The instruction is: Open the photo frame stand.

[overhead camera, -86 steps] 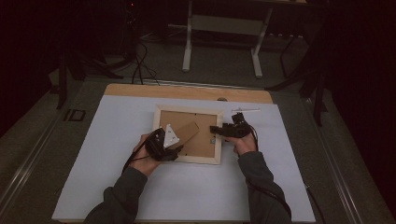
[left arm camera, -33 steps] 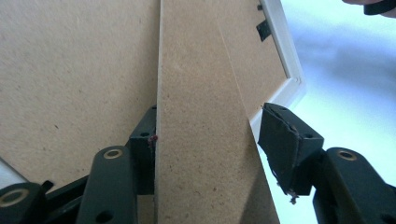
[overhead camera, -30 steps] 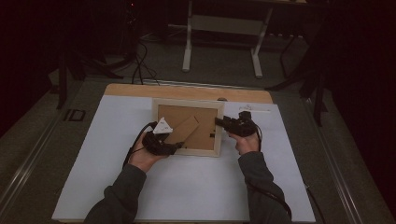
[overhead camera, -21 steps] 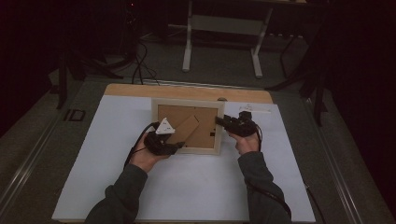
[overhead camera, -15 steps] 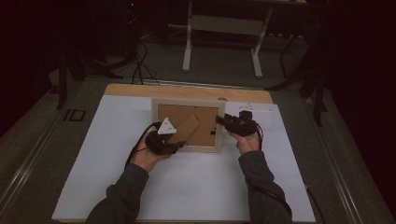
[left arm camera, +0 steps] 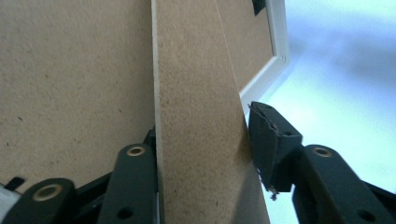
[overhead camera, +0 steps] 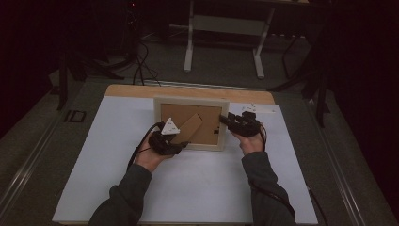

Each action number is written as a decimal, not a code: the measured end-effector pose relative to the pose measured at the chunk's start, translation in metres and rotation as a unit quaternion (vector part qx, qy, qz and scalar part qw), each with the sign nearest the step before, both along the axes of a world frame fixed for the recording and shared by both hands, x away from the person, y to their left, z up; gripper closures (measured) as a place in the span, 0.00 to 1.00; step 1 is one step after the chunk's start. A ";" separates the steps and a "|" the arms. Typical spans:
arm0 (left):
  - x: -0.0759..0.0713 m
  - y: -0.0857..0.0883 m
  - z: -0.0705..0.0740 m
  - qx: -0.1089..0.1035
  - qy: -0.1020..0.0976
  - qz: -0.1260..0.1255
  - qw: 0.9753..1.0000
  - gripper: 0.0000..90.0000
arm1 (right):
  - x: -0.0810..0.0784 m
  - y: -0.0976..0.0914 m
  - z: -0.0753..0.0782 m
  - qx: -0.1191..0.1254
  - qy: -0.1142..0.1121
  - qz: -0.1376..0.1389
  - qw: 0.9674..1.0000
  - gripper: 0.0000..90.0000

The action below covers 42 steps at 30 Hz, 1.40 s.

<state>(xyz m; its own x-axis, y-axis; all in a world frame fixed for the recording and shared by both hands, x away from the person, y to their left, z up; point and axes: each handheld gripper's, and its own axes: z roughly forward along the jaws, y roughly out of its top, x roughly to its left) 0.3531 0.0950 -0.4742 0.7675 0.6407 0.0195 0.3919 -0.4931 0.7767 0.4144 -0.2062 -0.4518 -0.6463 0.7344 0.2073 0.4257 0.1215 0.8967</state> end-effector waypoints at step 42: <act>0.025 0.088 0.022 -0.076 0.005 0.139 0.987 0.55 | -0.008 -0.005 -0.003 -0.008 -0.017 0.015 1.000 0.69</act>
<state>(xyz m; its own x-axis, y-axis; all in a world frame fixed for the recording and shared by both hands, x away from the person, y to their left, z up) 0.3783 0.1832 -0.4518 0.5610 0.8219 -0.0991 0.5035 -0.2437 0.8289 0.4064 -0.2113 -0.4550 -0.6739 0.7180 0.1741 0.3916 0.1474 0.9082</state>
